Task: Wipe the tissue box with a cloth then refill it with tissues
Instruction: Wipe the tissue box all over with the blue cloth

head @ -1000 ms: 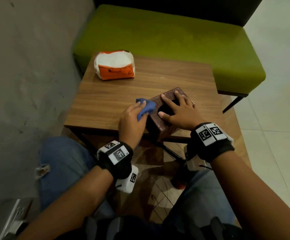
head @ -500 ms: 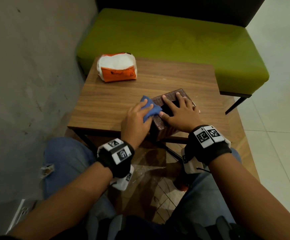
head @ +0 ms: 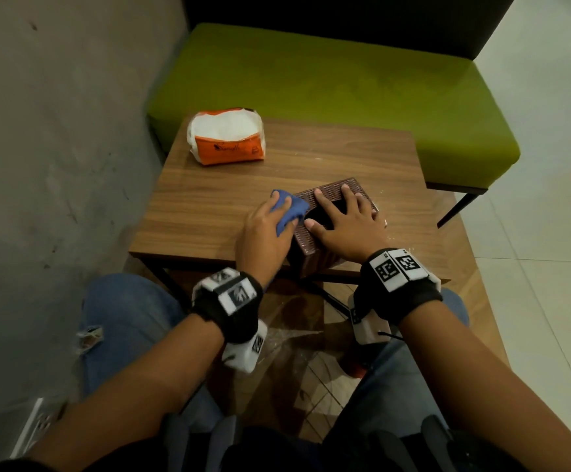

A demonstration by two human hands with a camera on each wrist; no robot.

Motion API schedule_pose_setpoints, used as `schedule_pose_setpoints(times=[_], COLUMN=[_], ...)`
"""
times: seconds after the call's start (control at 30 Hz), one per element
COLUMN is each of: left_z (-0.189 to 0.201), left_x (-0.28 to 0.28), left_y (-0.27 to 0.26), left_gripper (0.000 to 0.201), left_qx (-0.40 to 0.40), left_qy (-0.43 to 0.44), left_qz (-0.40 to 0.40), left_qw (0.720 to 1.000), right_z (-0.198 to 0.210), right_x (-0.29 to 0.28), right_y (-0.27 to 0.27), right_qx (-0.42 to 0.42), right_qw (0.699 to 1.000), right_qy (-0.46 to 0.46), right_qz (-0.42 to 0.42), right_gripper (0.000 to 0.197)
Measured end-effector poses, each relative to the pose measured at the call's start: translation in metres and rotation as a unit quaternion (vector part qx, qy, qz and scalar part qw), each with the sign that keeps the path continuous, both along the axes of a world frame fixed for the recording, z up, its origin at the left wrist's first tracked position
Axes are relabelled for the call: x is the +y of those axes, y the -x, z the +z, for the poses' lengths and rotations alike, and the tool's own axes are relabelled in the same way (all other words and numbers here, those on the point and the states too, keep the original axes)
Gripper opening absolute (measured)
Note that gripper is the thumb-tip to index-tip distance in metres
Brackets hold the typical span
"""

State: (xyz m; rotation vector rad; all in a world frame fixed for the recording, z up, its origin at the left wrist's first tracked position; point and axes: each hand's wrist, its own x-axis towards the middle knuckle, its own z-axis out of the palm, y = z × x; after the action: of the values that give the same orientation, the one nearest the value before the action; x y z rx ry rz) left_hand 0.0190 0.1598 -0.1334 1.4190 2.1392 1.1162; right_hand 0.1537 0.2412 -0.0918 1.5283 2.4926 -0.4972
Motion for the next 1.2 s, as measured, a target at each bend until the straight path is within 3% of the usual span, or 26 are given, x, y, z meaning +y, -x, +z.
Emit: schedule_pose_setpoints(times=[0.2, 0.37, 0.57, 0.73, 0.9, 1.1, 1.2], left_z=[-0.01, -0.003, 0.008, 0.013, 0.005, 0.006, 0.001], left_x=[-0.047, -0.03, -0.017, 0.007, 0.016, 0.028, 0.007], left_y=[-0.035, 0.008, 0.054, 0.08, 0.073, 0.061, 0.031], left_gripper=[0.056, 0.042, 0.044, 0.042, 0.042, 0.045, 0.048], left_qx=[0.043, 0.121, 0.136, 0.132, 0.066, 0.05, -0.005], left_qy=[-0.015, -0.027, 0.016, 0.029, 0.025, 0.034, -0.002], left_qz=[0.004, -0.078, -0.13, -0.151, -0.09, 0.0, 0.041], left_qw=[0.999, 0.989, 0.982, 0.979, 0.993, 0.998, 0.999], right_z=[-0.005, 0.003, 0.02, 0.017, 0.017, 0.035, 0.035], right_x=[-0.003, 0.002, 0.008, 0.003, -0.002, 0.007, 0.009], right_y=[0.005, 0.01, 0.006, 0.015, 0.022, 0.024, 0.026], right_qx=[0.02, -0.015, -0.086, -0.041, -0.041, -0.146, -0.111], right_qw=[0.999, 0.999, 0.995, 0.994, 0.994, 0.979, 0.985], right_qy=[-0.018, -0.039, -0.02, -0.046, -0.046, -0.001, -0.022], right_qz=[-0.021, -0.011, 0.046, 0.09, 0.088, 0.145, 0.133], right_gripper=[0.063, 0.069, 0.075, 0.07, 0.073, 0.065, 0.087])
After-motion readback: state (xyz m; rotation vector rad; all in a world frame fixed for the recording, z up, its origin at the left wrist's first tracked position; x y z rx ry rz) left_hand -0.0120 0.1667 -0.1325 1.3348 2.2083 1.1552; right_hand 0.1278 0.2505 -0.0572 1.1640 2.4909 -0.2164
